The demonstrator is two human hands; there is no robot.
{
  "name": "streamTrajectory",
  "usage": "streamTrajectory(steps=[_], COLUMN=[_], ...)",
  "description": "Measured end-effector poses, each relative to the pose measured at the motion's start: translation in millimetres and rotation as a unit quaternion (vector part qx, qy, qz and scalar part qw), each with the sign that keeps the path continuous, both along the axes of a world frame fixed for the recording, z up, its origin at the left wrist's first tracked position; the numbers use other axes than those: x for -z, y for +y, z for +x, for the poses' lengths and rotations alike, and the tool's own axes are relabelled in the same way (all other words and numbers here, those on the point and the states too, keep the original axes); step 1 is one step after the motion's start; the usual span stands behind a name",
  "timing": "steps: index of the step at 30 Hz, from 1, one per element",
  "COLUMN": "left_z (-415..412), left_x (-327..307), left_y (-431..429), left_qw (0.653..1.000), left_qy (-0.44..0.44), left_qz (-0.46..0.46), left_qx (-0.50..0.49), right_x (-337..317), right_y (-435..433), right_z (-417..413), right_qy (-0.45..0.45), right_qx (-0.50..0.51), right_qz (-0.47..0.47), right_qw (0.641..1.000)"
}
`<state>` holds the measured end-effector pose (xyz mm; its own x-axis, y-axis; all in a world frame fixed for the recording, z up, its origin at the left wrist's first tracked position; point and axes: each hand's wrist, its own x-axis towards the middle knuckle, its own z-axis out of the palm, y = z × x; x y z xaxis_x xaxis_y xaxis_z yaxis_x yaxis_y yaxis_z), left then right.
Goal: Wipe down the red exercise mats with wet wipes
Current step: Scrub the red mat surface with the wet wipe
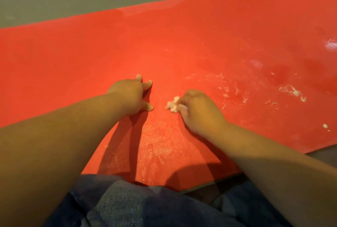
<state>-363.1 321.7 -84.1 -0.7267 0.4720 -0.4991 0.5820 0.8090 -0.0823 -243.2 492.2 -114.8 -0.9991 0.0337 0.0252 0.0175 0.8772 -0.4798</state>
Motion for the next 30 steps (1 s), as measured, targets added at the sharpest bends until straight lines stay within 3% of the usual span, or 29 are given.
streamTrajectory(steps=[5, 9, 13, 20, 26, 30], left_z=[1, 0, 0, 1, 2, 2], left_x=[0, 1, 1, -1, -1, -1], left_y=[0, 1, 0, 2, 3, 2], left_qw=[1.0, 1.0, 1.0, 1.0, 1.0, 1.0], left_qy=[-0.011, -0.008, -0.007, -0.016, -0.018, -0.02], left_qz=[0.01, 0.007, 0.001, 0.004, -0.003, -0.001], left_qx=[-0.013, -0.007, -0.003, -0.017, -0.008, -0.013], right_x=[-2, 1, 3, -2, 1, -3], right_y=[15, -10, -14, 8, -22, 1], right_z=[-52, 4, 22, -64, 21, -19], right_qy=[-0.015, 0.024, -0.006, -0.03, 0.011, -0.013], right_qx=[0.132, 0.087, 0.035, 0.173, 0.054, 0.068], right_qz=[0.034, -0.013, -0.037, 0.007, -0.032, -0.003], right_qw=[0.991, 0.996, 0.999, 0.984, 0.998, 0.998])
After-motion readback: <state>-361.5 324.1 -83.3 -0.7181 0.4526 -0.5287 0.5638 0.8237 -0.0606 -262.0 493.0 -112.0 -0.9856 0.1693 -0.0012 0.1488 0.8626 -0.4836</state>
